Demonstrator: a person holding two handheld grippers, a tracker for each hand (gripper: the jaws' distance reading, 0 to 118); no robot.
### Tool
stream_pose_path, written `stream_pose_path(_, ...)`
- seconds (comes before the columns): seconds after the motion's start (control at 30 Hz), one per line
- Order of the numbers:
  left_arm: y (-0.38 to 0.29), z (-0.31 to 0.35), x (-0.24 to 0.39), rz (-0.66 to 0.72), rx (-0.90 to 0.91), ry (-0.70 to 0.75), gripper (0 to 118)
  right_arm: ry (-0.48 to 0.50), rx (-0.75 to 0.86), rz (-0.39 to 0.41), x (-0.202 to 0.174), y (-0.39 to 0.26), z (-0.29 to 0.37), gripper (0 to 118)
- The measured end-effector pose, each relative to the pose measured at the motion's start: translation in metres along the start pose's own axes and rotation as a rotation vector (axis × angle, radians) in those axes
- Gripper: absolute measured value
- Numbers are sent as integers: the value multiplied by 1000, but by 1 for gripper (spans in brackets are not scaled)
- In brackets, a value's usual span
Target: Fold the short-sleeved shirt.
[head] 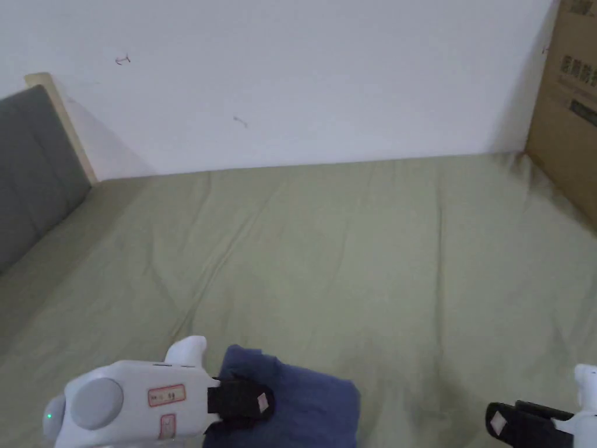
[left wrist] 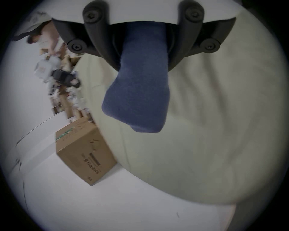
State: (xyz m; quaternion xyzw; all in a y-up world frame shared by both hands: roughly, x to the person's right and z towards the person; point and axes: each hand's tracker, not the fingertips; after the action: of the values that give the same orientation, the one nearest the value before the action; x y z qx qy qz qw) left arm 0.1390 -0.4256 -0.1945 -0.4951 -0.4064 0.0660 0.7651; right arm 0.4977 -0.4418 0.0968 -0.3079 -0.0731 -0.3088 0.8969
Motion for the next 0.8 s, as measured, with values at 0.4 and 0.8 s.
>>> stream_pose_path(0.4,54,115,-194,2,-100,694,93,-150,-87,27,-4,-17,16,0)
stream_pose_path(0.8,34,128,-215,180,-66,650,96,-161,-77,50,-22,-4,20,0)
